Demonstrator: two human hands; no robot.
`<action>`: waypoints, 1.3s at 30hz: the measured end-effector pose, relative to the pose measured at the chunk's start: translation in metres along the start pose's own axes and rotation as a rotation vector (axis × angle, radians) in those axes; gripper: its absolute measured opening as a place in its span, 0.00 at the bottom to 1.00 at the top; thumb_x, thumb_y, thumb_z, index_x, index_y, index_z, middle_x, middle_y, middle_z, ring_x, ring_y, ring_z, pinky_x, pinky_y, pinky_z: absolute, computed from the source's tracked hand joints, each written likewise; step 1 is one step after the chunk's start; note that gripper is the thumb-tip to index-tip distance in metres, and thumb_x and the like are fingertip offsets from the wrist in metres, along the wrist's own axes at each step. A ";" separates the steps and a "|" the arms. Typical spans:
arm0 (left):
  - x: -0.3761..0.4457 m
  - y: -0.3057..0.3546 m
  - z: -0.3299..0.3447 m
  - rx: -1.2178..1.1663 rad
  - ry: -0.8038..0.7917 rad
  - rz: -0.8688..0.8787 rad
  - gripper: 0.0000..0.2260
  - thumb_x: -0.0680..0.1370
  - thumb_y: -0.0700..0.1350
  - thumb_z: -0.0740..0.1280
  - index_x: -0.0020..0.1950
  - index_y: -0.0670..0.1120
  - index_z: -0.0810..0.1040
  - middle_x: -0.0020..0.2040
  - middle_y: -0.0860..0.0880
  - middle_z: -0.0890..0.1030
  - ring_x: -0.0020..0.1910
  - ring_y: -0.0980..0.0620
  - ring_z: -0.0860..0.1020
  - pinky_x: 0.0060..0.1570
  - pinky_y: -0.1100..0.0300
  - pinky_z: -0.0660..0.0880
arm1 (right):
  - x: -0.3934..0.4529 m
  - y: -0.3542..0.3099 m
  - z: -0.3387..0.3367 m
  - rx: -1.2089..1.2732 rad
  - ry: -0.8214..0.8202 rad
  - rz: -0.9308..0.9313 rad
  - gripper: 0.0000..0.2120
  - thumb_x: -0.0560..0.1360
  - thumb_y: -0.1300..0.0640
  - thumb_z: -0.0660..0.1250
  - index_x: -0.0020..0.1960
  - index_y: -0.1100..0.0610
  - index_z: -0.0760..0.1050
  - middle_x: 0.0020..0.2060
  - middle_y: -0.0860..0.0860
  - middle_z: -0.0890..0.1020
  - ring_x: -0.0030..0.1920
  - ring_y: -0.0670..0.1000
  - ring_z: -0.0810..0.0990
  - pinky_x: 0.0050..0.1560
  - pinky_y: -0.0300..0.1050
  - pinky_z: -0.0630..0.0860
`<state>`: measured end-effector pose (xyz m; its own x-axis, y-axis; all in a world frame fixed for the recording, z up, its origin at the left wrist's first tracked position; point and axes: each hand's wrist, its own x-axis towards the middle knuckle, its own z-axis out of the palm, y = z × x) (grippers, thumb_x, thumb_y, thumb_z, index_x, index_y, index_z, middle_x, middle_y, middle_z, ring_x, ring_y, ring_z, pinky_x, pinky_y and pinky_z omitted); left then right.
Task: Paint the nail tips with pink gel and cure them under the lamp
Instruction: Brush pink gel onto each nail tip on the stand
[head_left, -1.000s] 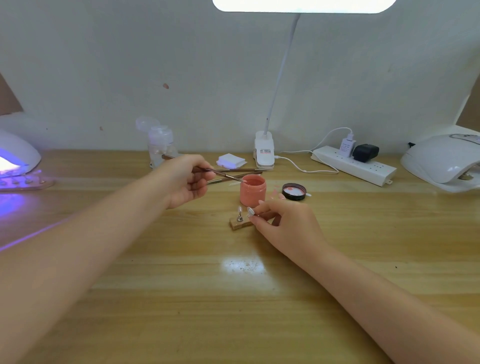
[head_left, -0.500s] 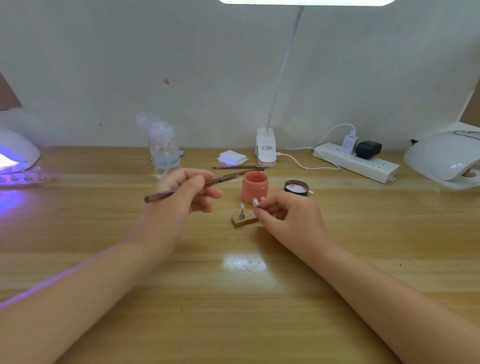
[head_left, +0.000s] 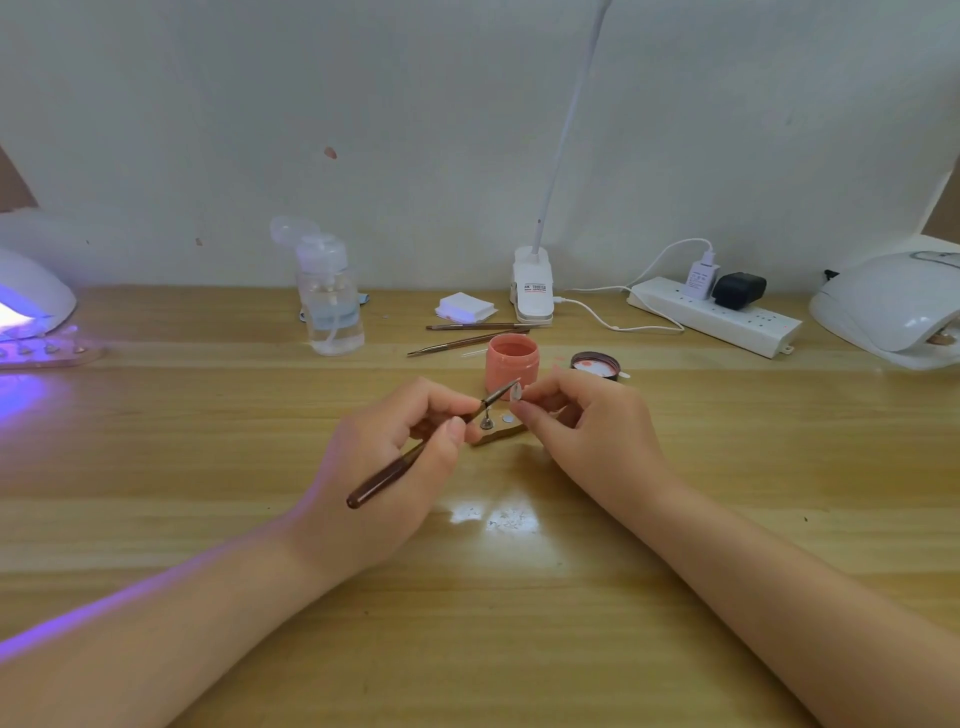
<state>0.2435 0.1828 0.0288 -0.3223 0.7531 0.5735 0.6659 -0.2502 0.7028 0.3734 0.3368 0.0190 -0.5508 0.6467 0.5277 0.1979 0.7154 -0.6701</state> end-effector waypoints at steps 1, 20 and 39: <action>0.000 -0.001 0.000 0.004 -0.003 -0.002 0.09 0.77 0.43 0.62 0.52 0.56 0.78 0.46 0.63 0.83 0.47 0.63 0.81 0.46 0.73 0.74 | 0.000 0.000 0.000 -0.001 0.001 -0.003 0.09 0.71 0.54 0.74 0.38 0.43 0.78 0.32 0.41 0.80 0.31 0.42 0.75 0.34 0.30 0.69; -0.001 -0.003 -0.005 -0.048 0.005 0.020 0.10 0.75 0.50 0.59 0.48 0.51 0.79 0.42 0.55 0.84 0.44 0.55 0.81 0.46 0.58 0.77 | 0.000 0.000 0.000 0.037 0.010 0.006 0.04 0.73 0.53 0.72 0.41 0.51 0.82 0.32 0.43 0.81 0.30 0.43 0.75 0.35 0.34 0.71; 0.000 0.001 -0.005 -0.106 -0.027 -0.021 0.08 0.75 0.51 0.61 0.47 0.54 0.80 0.42 0.55 0.85 0.46 0.56 0.83 0.49 0.62 0.77 | -0.001 -0.002 -0.002 0.045 0.007 0.033 0.03 0.73 0.53 0.72 0.42 0.51 0.82 0.33 0.43 0.81 0.31 0.46 0.78 0.37 0.44 0.77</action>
<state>0.2408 0.1798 0.0317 -0.3162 0.7744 0.5481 0.5840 -0.2964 0.7557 0.3749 0.3353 0.0214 -0.5393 0.6714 0.5084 0.1786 0.6811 -0.7100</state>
